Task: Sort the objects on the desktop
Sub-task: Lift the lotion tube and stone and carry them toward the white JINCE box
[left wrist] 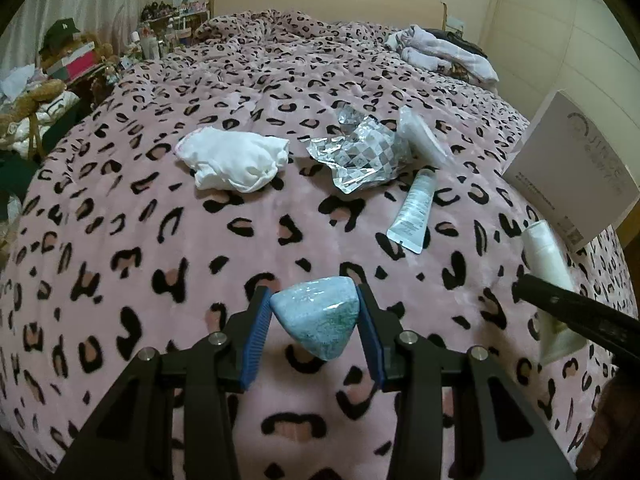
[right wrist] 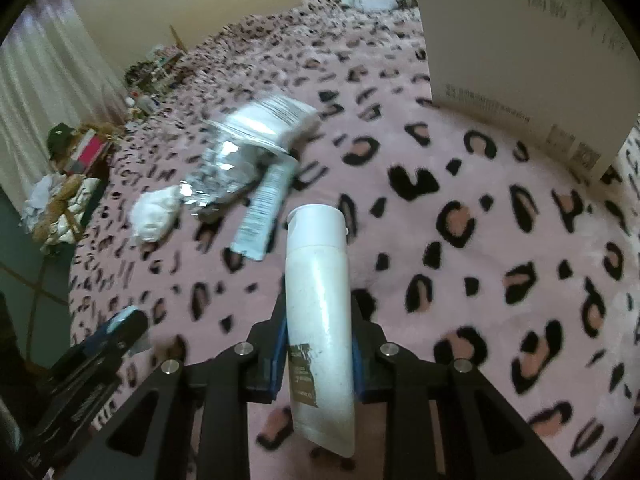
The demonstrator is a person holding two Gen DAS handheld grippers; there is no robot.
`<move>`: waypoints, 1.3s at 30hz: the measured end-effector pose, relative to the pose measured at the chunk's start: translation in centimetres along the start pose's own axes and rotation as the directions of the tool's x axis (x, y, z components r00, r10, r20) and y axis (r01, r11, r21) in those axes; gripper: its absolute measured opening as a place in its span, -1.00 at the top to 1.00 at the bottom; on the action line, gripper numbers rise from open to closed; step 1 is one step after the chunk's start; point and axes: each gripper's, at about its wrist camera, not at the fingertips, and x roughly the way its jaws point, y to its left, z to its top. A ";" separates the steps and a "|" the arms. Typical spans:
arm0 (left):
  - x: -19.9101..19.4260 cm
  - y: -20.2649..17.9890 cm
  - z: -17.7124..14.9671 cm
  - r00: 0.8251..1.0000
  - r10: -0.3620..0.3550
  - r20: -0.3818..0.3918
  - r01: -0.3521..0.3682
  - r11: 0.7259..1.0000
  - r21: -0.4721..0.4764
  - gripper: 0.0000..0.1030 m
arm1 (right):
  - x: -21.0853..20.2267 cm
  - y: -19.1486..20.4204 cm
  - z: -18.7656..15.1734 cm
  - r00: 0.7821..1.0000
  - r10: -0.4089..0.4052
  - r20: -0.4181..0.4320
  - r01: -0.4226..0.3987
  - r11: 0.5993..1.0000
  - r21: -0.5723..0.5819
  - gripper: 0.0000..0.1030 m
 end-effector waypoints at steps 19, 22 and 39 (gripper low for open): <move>-5.5 -6.6 -0.4 0.997 -0.073 0.035 0.069 0.992 0.103 0.17 | -9.6 1.6 -2.4 0.993 -0.044 0.113 0.055 0.994 -0.094 0.50; -6.0 -7.5 -0.4 0.996 -0.083 0.039 0.078 0.990 0.119 0.17 | -10.2 1.1 -2.7 0.992 -0.055 0.115 0.065 0.994 -0.089 0.50; -5.9 -14.4 -0.6 0.989 -0.150 0.015 0.142 0.960 0.242 0.17 | -13.1 -3.2 -2.8 0.982 -0.114 0.153 0.118 0.993 -0.019 0.50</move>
